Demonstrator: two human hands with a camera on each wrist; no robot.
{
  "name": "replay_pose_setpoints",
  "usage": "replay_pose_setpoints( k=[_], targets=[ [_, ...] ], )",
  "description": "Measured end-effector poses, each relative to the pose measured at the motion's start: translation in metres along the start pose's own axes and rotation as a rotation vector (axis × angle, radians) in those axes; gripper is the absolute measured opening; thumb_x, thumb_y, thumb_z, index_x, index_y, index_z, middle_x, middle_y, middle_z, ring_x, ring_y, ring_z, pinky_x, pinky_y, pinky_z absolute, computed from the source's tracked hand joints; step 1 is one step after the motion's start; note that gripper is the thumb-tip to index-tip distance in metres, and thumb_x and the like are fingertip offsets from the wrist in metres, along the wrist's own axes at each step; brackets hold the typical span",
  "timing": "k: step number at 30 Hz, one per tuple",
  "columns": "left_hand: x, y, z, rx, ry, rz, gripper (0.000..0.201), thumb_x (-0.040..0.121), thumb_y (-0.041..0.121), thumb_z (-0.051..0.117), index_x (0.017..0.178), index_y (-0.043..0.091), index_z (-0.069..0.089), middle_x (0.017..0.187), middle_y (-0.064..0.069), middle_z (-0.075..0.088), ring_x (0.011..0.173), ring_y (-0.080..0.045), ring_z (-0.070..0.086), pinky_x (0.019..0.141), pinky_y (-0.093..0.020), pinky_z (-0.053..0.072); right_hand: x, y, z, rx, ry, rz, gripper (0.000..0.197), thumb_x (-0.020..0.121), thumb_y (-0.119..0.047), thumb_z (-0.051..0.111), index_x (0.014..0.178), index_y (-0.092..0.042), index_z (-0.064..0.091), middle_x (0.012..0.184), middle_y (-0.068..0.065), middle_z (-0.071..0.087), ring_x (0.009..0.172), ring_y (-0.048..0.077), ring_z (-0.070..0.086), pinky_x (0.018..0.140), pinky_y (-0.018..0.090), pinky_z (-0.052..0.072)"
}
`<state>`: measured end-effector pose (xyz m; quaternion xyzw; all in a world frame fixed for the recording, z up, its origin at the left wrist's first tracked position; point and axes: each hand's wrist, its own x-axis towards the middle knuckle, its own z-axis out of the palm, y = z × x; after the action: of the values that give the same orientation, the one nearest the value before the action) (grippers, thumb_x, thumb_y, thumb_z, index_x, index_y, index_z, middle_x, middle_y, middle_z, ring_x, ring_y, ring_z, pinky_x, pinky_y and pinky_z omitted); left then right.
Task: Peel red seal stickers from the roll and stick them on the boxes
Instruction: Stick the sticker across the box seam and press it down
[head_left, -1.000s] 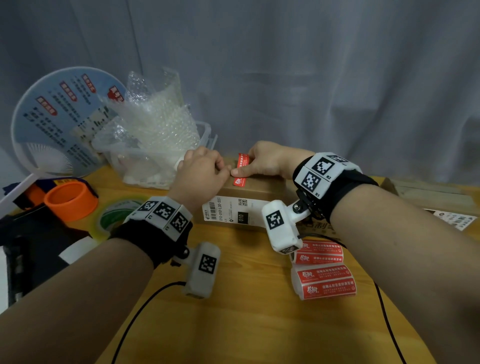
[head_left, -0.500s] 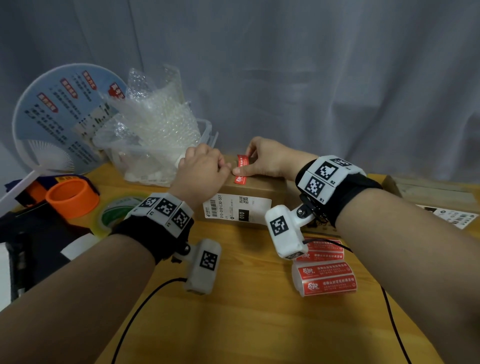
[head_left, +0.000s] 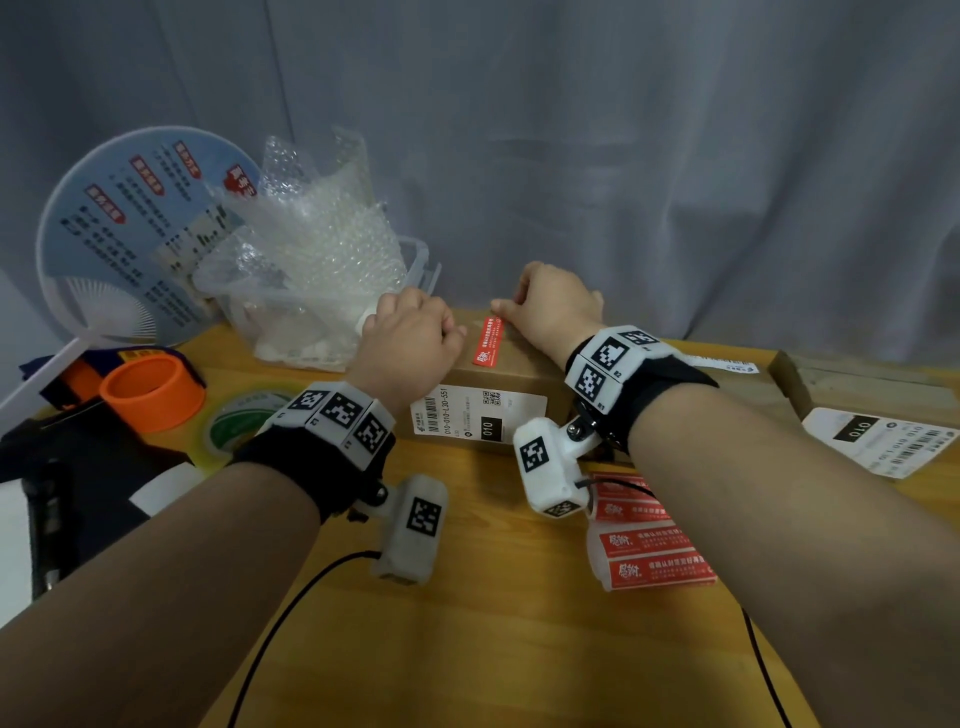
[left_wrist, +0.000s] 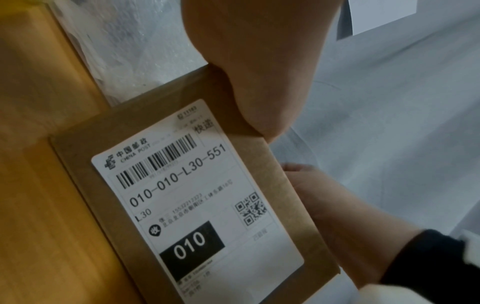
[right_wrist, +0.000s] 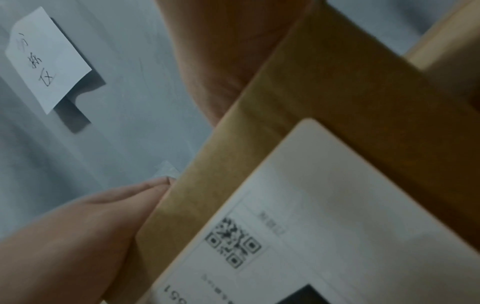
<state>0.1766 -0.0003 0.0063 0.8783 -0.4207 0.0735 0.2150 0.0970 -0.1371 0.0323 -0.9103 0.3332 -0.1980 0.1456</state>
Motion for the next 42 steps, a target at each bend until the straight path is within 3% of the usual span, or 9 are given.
replay_pose_setpoints(
  k=[2,5,7,10,17,21,27,32,42],
  targets=[
    [0.000,0.000,0.000,0.003,-0.005,0.005,0.024,0.093,0.039,0.042,0.097,0.019,0.056,0.121,-0.005,0.049,0.118,-0.026,0.038,0.098,-0.039,0.031,-0.003,0.002,-0.003,0.105,0.068,-0.197,0.015,0.085,-0.034,0.062,0.086,-0.019,0.063,0.099,0.002,0.065,0.099,0.022,0.058,0.093,0.038,0.042],
    [0.000,0.000,0.000,0.001,-0.003,0.002,0.025,0.093,0.038,0.042,0.097,0.018,0.057,0.120,-0.005,0.049,0.117,-0.026,0.038,0.098,-0.038,0.030,-0.015,0.008,-0.011,0.145,-0.153,-0.478,0.026,0.091,-0.022,0.052,0.110,-0.014,0.068,0.119,0.005,0.066,0.113,0.020,0.057,0.104,0.036,0.040],
    [0.000,0.001,0.000,0.001,-0.005,-0.004,0.025,0.093,0.037,0.042,0.098,0.018,0.057,0.120,-0.006,0.049,0.118,-0.026,0.038,0.098,-0.038,0.031,-0.022,0.014,-0.013,-0.054,-0.360,-0.542,0.038,0.097,-0.025,0.041,0.133,-0.015,0.052,0.144,0.002,0.048,0.135,0.016,0.039,0.117,0.034,0.019],
    [0.000,0.002,0.000,-0.008,-0.004,-0.019,0.023,0.093,0.035,0.043,0.100,0.017,0.056,0.121,-0.006,0.050,0.118,-0.026,0.038,0.098,-0.038,0.031,-0.032,0.022,-0.016,-0.212,-0.466,-0.556,0.047,0.101,-0.035,0.027,0.146,-0.023,0.028,0.156,-0.007,0.022,0.146,0.010,0.010,0.118,0.037,-0.006],
    [-0.001,0.003,-0.001,-0.015,0.013,0.002,0.026,0.094,0.027,0.042,0.115,0.016,0.052,0.127,-0.006,0.048,0.121,-0.026,0.039,0.100,-0.041,0.030,-0.060,0.025,-0.025,-0.161,-0.409,-0.723,0.041,0.099,-0.030,0.036,0.140,-0.026,0.039,0.148,-0.010,0.038,0.145,0.006,0.012,0.117,0.032,-0.008],
    [0.001,-0.002,0.002,-0.002,-0.037,0.041,0.039,0.097,0.027,0.038,0.134,0.017,0.044,0.140,-0.004,0.047,0.131,-0.023,0.040,0.107,-0.041,0.028,-0.058,0.023,-0.026,-0.099,-0.405,-0.682,0.038,0.100,-0.029,0.034,0.136,-0.026,0.045,0.145,-0.012,0.042,0.145,0.006,0.015,0.117,0.033,-0.006],
    [0.004,-0.008,0.004,0.050,-0.120,0.085,0.044,0.099,0.027,0.030,0.143,0.019,0.036,0.151,-0.002,0.036,0.139,-0.020,0.032,0.114,-0.037,0.023,-0.037,0.023,-0.020,-0.253,-0.472,-0.495,0.048,0.100,-0.041,0.016,0.145,-0.030,0.027,0.155,-0.014,0.022,0.147,0.013,0.003,0.118,0.049,-0.009],
    [0.004,-0.007,0.001,0.097,-0.173,0.106,0.047,0.101,0.029,0.025,0.146,0.017,0.031,0.154,-0.003,0.030,0.142,-0.020,0.026,0.116,-0.036,0.019,-0.025,0.014,-0.020,-0.320,-0.498,-0.398,0.057,0.097,-0.051,0.009,0.148,-0.028,0.021,0.158,-0.012,0.016,0.147,0.015,-0.003,0.116,0.051,-0.012],
    [0.001,0.000,-0.004,0.203,-0.252,0.107,0.052,0.101,0.030,0.019,0.149,0.013,0.017,0.159,-0.007,0.015,0.147,-0.021,0.013,0.119,-0.033,0.010,-0.048,0.021,-0.023,-0.204,-0.425,-0.569,0.045,0.101,-0.036,0.025,0.142,-0.022,0.037,0.152,-0.008,0.033,0.146,0.010,0.011,0.119,0.039,-0.005]
  ],
)
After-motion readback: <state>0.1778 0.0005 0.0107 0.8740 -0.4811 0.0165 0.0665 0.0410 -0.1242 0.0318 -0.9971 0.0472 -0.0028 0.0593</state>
